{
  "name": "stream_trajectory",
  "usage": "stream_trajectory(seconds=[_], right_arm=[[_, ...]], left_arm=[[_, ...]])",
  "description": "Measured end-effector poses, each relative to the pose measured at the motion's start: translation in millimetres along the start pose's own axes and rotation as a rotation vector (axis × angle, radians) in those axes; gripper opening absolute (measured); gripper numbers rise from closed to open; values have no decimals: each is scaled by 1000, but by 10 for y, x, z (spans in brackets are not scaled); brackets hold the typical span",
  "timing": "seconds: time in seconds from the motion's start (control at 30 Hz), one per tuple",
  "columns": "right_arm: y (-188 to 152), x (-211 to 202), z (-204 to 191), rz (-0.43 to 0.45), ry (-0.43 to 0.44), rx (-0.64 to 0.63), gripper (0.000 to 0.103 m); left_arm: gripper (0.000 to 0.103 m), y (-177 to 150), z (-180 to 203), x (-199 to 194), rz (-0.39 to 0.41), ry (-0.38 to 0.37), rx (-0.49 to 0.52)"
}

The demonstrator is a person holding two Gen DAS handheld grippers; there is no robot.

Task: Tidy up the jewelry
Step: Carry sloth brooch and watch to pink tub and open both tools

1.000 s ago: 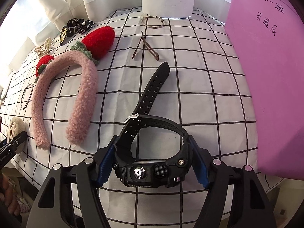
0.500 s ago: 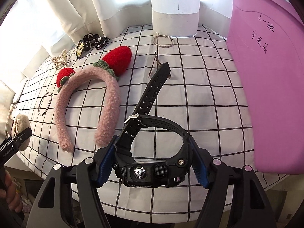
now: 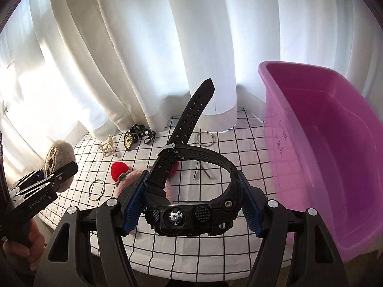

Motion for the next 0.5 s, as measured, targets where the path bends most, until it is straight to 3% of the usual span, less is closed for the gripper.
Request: stream_trajectory(seconds=[0.23,0.33,0.5], right_arm=[[324,-785,900,125,-152,78,68],[321,-934,1351,113,-202,120,68],[272,-922,1929,52,-216,187,68]], left_arm=[[45,549,1239,-189,75,-192,111],[45,681,1840,-219,83,-269,171],[45,709,2741,-106,10,-353,247]])
Point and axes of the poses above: each gripper's, at about its wrist camera, not at the fingertips, and x roughly the way its jaws point, z to its right, y to its top, the point moved 8 cm from there along x, roughly the way its jaws point, and after that the axes turned 9 degrees about y, right-handed, at the moved point
